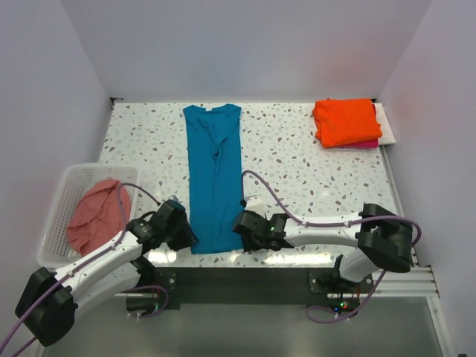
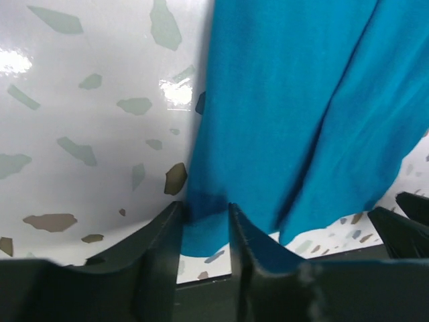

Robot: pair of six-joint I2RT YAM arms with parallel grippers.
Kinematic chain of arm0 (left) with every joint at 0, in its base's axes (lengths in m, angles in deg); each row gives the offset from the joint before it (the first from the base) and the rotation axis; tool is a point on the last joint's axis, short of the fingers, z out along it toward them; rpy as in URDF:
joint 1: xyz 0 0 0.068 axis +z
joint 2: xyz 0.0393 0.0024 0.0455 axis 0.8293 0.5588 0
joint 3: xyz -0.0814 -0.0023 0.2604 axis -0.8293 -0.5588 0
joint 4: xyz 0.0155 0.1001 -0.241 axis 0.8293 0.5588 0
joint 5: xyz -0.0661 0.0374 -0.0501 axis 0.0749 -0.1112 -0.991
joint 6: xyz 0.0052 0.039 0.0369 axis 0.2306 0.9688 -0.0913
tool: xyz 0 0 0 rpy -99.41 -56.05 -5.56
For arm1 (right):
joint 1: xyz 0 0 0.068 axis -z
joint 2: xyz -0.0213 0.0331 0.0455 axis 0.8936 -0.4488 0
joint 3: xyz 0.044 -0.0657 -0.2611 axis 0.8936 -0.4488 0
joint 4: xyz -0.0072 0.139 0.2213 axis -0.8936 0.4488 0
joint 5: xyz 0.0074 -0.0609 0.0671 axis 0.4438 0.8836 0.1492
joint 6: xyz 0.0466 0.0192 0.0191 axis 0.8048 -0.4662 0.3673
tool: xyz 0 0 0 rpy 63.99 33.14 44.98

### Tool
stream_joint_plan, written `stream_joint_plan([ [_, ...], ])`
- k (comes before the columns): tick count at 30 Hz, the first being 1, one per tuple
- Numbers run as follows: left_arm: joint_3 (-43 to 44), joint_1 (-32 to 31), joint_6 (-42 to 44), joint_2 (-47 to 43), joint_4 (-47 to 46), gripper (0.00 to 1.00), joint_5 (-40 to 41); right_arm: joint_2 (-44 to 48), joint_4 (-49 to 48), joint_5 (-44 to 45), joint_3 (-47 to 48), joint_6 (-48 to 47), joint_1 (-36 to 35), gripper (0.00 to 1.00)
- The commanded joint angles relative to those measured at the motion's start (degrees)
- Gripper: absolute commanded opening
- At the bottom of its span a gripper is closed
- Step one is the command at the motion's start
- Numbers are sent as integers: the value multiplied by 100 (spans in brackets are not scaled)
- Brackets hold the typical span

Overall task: Fold and stack the t-shirts
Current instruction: Fold the tshirt

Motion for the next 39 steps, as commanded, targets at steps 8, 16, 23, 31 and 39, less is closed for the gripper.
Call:
stream_joint_plan([
  [8,-28,-62,-99,-41,667,46,-56,-32,-1439,-1108,-580,-33,613,44],
  [16,-309,-466,-477,117,501,23,-276,3,-1466,-1249,-712,-95,666,21],
  [23,-20,-1185,-837,249,639,0,-127,556,-1203,-1293,-1010,-139,675,0],
  [31,665,-1671,-1085,-94,1352,0,356,1558,-614,-1048,-1152,-68,359,0],
  [39,1719,-1417,-488,370,1221,0,1314,1138,-315,-932,-239,-683,736,0],
])
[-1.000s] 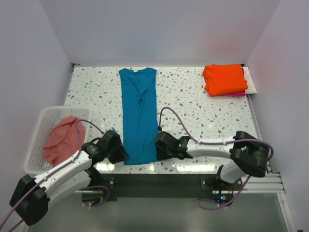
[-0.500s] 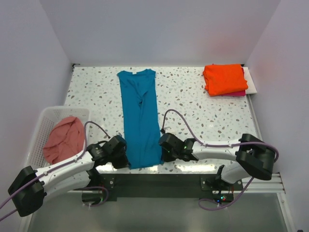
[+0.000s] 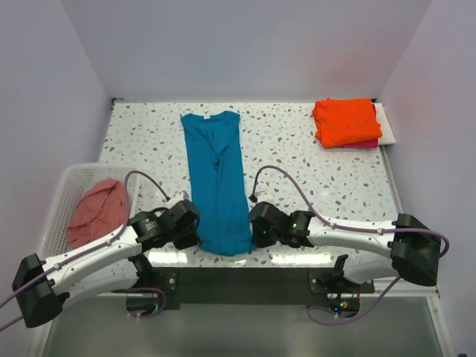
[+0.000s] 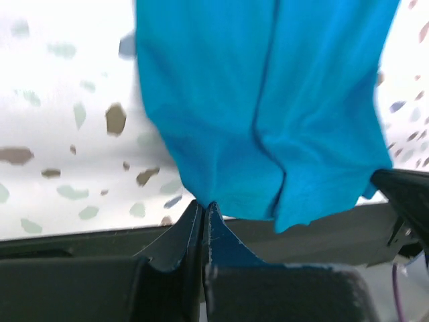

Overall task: Fold and stack the t-shirts
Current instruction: Fold the tshirt

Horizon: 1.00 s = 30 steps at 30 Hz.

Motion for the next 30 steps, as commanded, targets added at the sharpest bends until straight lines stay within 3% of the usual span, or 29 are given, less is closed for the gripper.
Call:
stream_joint_plan([
  [1,615,408,605,354,-34,0,626,-283,39,106,636,-451,275,0],
  [5,852,1209,1273,653,-568,0,556,-679,-118,-140,1128,-768,898,0],
  [16,1564,2255,1855,1954,-1598,0,591,-2523,-75,-474,3176,-1507,1901,0],
  [30,2645,3029,2093,3580,-2336,0,398,-3667,-189,-985,4381,-1674,2930,0],
])
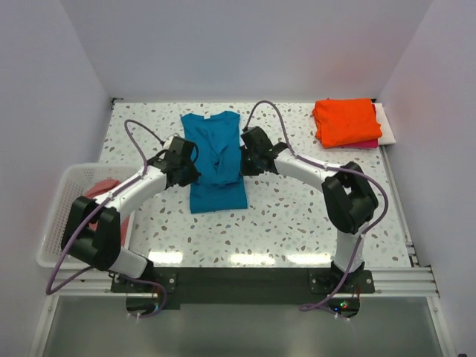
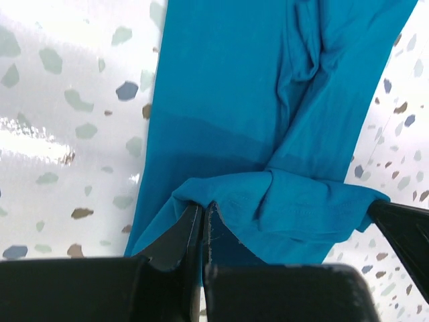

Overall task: Fold and stack the t-shirts
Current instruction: Fold the tshirt

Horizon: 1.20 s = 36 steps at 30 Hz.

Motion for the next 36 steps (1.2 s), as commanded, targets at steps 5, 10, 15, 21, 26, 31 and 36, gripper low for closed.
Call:
stream_joint_plan([
  [5,577,344,319,609,-506,0,-31,-484,-47,-369,938,-228,336,0],
  [10,858,564,503,988,-777,0,-127,-941,32,-588,1386,-254,477,0],
  [15,999,801,661,1243,-1015,12,-469,-1267,199,-589,1800,-368,592,19],
  [21,1219,977,1075,1103,-1077,62,-848,-943,366,-290,1802,-658,662,94],
  [26,632,916,1102,515,-1007,50,-918,-381,139,-343,1030,-790,583,99],
  [31,16,407,952,119,-980,12,-892,296,-335,-317,132,-597,189,80],
  [36,-363,-59,750,188,-1200,0,-962,245,-592,-229,-142,-360,-216,23],
])
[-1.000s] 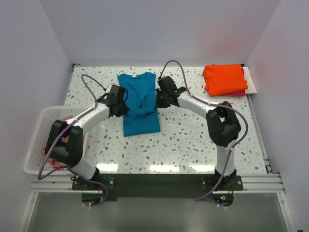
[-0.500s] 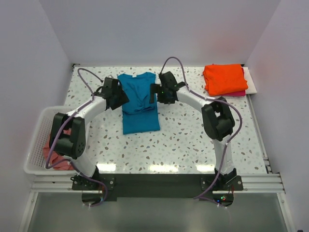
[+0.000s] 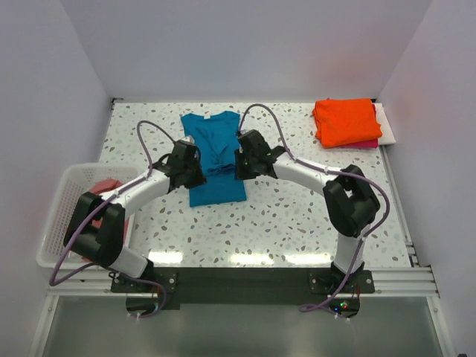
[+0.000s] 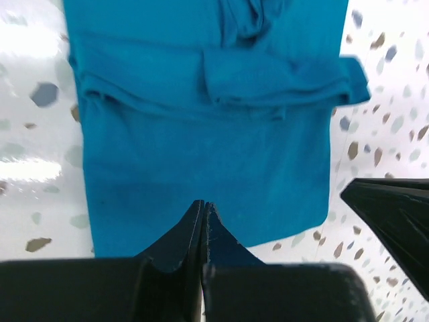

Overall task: Fold and stack the t-shirts
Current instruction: Fold the tshirt

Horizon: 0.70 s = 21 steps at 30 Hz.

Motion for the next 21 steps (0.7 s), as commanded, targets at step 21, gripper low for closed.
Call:
stream_joint_plan([
  [21,2010,217,134,2224,-324,0,-22,-1670,-10,-17,2024,249,99,4],
])
